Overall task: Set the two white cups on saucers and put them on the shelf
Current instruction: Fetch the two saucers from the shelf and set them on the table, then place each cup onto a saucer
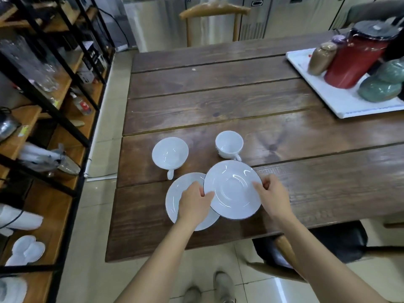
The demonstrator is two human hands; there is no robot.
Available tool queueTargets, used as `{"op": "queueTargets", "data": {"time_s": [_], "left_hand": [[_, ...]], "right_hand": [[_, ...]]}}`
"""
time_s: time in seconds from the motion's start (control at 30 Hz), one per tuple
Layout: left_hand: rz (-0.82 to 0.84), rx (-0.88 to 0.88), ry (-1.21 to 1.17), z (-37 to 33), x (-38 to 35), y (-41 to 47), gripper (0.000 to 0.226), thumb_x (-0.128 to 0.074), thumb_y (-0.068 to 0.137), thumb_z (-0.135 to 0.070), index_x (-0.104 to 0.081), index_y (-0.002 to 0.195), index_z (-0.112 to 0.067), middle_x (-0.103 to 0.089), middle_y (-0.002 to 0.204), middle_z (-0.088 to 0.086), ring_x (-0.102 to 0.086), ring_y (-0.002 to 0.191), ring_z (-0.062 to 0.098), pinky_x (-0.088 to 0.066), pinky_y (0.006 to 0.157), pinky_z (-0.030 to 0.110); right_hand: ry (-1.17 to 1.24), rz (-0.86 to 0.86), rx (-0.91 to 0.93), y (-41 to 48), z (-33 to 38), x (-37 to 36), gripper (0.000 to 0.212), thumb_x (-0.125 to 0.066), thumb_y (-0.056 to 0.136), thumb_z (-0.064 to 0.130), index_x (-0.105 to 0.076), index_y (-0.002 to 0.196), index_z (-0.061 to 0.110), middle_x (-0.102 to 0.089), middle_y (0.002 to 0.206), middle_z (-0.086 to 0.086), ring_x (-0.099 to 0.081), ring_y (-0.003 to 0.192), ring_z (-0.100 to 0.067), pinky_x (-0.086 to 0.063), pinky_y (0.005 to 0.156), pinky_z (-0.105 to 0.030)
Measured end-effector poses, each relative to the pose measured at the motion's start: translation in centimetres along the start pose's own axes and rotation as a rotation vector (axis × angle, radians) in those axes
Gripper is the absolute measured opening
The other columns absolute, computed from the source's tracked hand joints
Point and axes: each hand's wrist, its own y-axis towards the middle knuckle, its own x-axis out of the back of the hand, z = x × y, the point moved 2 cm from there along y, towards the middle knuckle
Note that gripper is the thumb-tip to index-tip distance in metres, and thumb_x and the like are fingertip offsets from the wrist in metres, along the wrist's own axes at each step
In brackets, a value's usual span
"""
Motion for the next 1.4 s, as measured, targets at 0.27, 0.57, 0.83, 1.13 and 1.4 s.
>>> {"op": "queueTargets", "data": {"time_s": [0.27, 0.57, 0.83, 1.13, 1.4], "left_hand": [[0.123, 0.087, -0.067, -2.7, -5.9, 0.9, 0.01, -0.052, 0.094, -0.018, -0.049, 0.087, -0.012, -0.058, 0.09, 0.01, -0.053, 0.059, 0.016, -0.053, 0.062, 0.031], [0.127, 0.161, -0.131, -3.7, -8.4, 1.5, 0.008, -0.048, 0.095, -0.012, -0.053, 0.099, -0.007, -0.057, 0.085, 0.009, -0.051, 0.054, 0.016, -0.049, 0.055, 0.025], [0.133, 0.182, -0.166, -4.0, -7.9, 1.7, 0.005, -0.048, 0.094, -0.013, -0.052, 0.097, -0.012, -0.06, 0.089, 0.01, -0.054, 0.06, 0.015, -0.056, 0.065, 0.03], [0.159, 0.068, -0.014, -5.0, -4.4, 3.1, 0.018, -0.054, 0.093, -0.026, -0.057, 0.107, -0.014, -0.063, 0.099, 0.005, -0.064, 0.088, 0.021, -0.057, 0.08, 0.033], [0.028, -0.028, -0.144, -6.1, -0.2, 7.3, 0.05, -0.062, 0.089, -0.019, -0.042, 0.135, -0.015, -0.052, 0.136, 0.007, -0.052, 0.12, 0.024, -0.045, 0.098, 0.035]], "right_hand": [[-0.003, -0.069, -0.082, 1.5, -3.8, 4.4, 0.012, -0.055, 0.091, 0.018, -0.051, 0.09, 0.006, -0.051, 0.073, 0.006, -0.048, 0.072, -0.018, -0.036, 0.056, -0.021], [-0.055, -0.042, -0.12, 2.9, -5.9, 5.6, 0.014, -0.056, 0.091, 0.022, -0.051, 0.092, 0.009, -0.054, 0.077, 0.004, -0.052, 0.078, -0.022, -0.038, 0.068, -0.033], [-0.23, -0.018, -0.129, 3.5, -5.9, 5.9, 0.021, -0.057, 0.09, 0.029, -0.052, 0.095, 0.01, -0.06, 0.085, -0.004, -0.055, 0.08, -0.026, -0.04, 0.068, -0.034], [-0.374, -0.023, -0.006, 6.1, -1.8, 6.7, 0.039, -0.055, 0.09, 0.033, -0.05, 0.118, 0.007, -0.058, 0.092, -0.005, -0.057, 0.089, -0.03, -0.04, 0.07, -0.034], [0.064, 0.167, 0.064, 8.1, 4.6, 2.3, 0.052, -0.063, 0.082, 0.044, -0.052, 0.124, 0.016, -0.061, 0.111, -0.004, -0.059, 0.106, -0.022, -0.05, 0.094, -0.045]]}}
